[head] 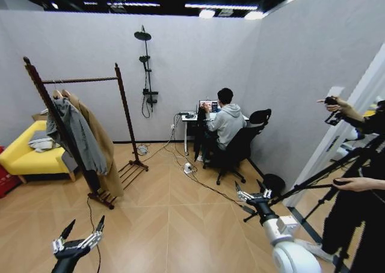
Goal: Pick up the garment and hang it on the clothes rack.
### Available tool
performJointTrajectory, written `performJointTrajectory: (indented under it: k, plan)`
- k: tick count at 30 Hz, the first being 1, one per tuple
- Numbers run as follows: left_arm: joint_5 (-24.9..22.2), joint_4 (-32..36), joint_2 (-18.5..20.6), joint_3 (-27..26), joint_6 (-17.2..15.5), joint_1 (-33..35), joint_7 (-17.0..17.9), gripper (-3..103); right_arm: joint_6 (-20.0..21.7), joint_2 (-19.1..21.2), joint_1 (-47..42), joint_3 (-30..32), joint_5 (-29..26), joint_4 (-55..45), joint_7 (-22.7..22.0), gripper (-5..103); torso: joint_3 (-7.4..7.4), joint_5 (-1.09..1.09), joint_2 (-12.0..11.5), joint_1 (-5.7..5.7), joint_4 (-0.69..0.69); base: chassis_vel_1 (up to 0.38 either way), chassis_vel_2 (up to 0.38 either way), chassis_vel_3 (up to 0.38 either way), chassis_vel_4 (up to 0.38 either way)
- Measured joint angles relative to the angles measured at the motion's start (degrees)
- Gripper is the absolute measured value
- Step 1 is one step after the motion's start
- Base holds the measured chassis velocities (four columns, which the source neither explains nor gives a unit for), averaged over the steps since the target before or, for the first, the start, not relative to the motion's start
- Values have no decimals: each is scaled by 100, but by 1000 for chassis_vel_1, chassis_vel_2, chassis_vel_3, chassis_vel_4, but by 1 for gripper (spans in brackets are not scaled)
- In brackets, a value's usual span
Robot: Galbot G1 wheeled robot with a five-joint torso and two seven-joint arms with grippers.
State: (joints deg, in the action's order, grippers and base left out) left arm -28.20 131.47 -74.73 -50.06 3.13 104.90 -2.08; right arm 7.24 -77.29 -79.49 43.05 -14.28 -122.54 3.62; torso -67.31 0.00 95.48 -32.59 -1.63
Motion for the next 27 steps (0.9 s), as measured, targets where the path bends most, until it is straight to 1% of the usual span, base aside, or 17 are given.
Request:
performJointTrajectory:
  k: [11,15,19,27]
  plan:
    - [0,0,0,0,0,0,0,100,62,-116,-14,37,78,-70,-12,100,0,0,0,0,0,0,0,0,0]
    - [0,0,0,0,0,0,0,100,40,-98,-45,137,39,-70,193,100,0,0,0,0,0,0,0,0,0]
    - [0,0,0,0,0,0,0,100,-11,-78,-82,132,30,-64,227,100,0,0,0,1,0,0,0,0,0]
    - [0,0,0,0,0,0,0,100,-87,-110,-23,16,51,33,437,100,0,0,1,1,2,-101,101,88,-108]
